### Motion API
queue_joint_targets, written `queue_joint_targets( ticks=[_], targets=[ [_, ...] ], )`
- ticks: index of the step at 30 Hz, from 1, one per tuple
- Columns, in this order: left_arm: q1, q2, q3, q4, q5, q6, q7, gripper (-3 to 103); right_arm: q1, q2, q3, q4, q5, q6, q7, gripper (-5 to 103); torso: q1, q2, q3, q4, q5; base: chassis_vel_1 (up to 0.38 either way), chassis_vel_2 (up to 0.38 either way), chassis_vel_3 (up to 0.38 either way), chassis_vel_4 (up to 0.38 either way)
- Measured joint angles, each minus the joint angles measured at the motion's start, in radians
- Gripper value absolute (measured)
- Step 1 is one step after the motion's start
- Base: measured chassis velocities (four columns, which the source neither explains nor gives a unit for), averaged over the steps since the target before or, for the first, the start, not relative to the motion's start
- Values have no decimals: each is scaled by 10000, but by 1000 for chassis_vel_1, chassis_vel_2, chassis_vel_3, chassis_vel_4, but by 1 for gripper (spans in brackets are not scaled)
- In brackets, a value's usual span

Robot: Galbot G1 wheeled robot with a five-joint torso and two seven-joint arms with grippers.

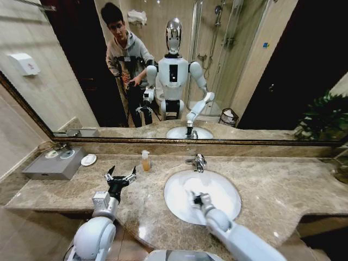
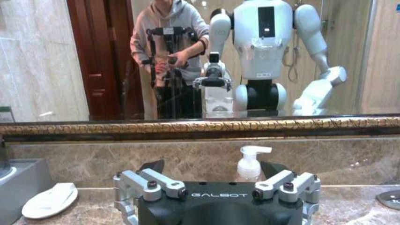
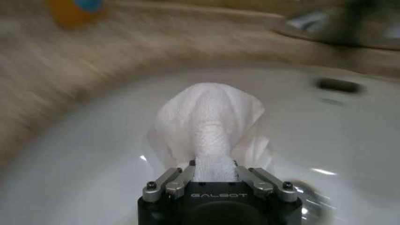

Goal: Pick up the towel from the sink counter and wipe the mirror surface.

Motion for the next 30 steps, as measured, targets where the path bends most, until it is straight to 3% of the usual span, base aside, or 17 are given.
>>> queue_joint_targets(
  ticks=[2,5,9,11,12,15,18,21,23,24,27,30],
  targets=[
    [0,0,2,0,0,0,1,100,126,341,-126,116,332,7,69,18,0,0,0,-1,-3,0,0,0,0],
    [0,-1,3,0,0,0,1,100,-15,276,10,117,308,-13,100,18,0,0,0,-1,1,0,0,0,0],
    [0,-1,2,0,0,0,0,100,-680,-506,692,191,1,-99,135,18,0,0,0,-8,-4,0,0,0,0],
    [1,-1,2,0,0,0,1,100,-1287,-1238,1265,398,-44,-99,103,18,0,0,0,-6,6,0,0,0,0],
    [1,0,1,0,0,0,-1,100,-1605,-1606,1614,517,-37,-65,57,18,0,0,0,-9,-7,0,0,0,0],
    [-1,0,2,0,0,0,1,100,-2336,-2156,2375,1042,80,113,-40,18,-1,1,0,-12,2,0,0,0,0],
    [0,0,3,0,0,0,1,100,-2714,-2217,2858,1466,-26,453,-176,18,-1,1,-1,-5,-3,0,0,0,0],
    [0,-1,2,0,0,0,1,100,-3027,-1826,3275,2037,-656,1487,-455,18,-1,1,-1,-3,2,0,0,0,0],
    [0,0,1,0,0,0,0,100,-3222,-1400,3513,2486,-1744,2102,-865,18,0,1,0,-1,-1,0,0,0,0],
    [0,0,1,0,0,0,0,100,-3222,-1400,3513,2486,-1744,2102,-865,18,0,1,0,-1,-1,0,0,0,0],
    [-1,0,2,0,0,0,0,100,-3686,-1269,3588,3025,-3479,3154,-1426,18,0,0,0,-3,-1,0,0,0,0],
    [0,0,2,0,0,0,1,100,-4110,-1339,3570,3474,-3800,3485,-1445,18,-1,1,-1,-3,-6,0,0,0,0]
  ],
)
